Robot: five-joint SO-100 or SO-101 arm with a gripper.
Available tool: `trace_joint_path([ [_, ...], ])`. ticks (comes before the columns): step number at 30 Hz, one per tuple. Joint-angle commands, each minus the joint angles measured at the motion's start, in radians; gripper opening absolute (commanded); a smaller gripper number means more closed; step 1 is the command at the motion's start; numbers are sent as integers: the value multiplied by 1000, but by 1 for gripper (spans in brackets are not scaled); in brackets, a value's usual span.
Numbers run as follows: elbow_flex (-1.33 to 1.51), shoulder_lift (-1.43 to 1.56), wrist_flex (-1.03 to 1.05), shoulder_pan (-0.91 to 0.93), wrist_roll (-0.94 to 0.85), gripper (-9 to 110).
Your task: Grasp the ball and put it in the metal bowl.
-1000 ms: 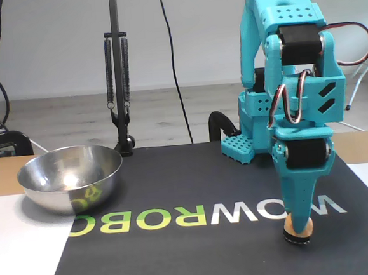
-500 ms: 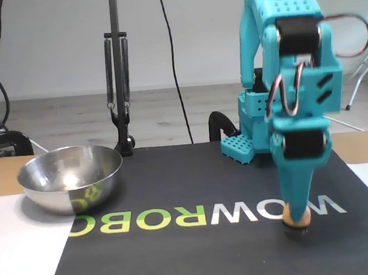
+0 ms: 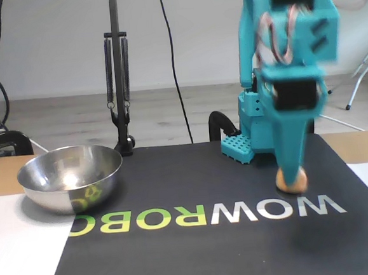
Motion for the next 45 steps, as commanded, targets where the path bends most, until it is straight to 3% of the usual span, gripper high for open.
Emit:
trace_joint_path([
  [1,-95,46,52,14,0,31],
  [11,-233,41,164,69,-5,31],
  [24,-247,32,166,186,-8,31],
  [45,-247,31,161,497,-9,31],
])
